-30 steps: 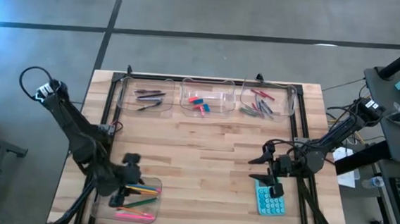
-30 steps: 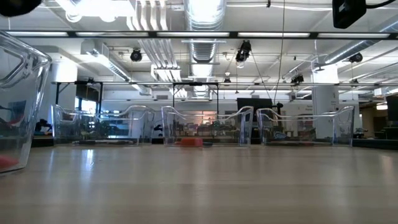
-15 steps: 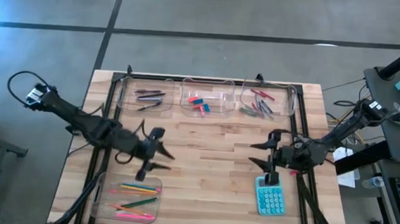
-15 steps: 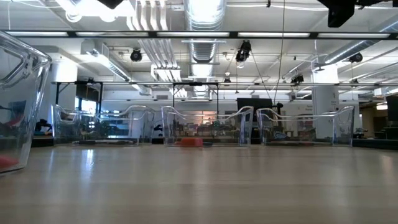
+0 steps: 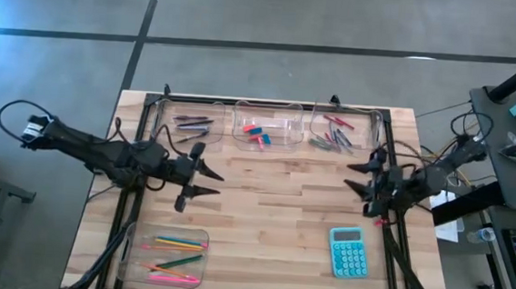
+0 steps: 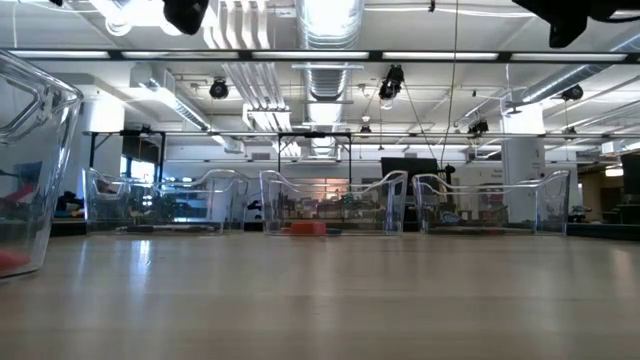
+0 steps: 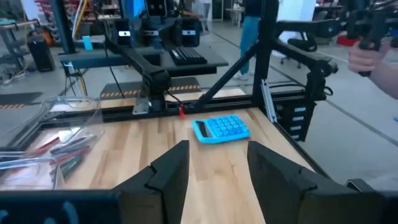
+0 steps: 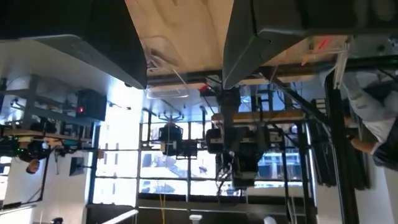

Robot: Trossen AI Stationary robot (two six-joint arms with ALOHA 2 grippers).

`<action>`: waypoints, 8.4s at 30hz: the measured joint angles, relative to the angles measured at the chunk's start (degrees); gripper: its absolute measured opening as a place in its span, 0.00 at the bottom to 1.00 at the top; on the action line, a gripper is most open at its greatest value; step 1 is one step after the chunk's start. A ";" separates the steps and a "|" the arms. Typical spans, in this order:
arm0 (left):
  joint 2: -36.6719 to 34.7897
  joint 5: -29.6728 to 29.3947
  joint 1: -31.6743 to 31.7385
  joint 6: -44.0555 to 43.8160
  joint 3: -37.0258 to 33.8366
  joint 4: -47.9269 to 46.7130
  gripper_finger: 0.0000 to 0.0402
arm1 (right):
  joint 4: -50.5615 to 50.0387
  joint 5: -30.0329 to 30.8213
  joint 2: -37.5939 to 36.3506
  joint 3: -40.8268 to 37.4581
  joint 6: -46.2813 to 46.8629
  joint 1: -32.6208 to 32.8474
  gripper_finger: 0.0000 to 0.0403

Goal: Sort crayons/erasers/pens/pencils in bins
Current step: Return to Home Position

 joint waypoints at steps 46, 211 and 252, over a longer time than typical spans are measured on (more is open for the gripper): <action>-9.30 3.38 2.71 -5.96 -36.26 42.72 0.37 | -3.56 -2.90 -15.78 -16.81 5.07 -2.57 0.49; -45.45 14.64 13.90 -0.02 -36.50 -3.38 0.37 | -12.17 -5.68 -13.79 -16.92 5.55 -10.60 0.49; -45.45 14.64 13.92 0.00 -36.48 -3.38 0.37 | -12.17 -5.70 -13.79 -16.92 5.56 -10.59 0.49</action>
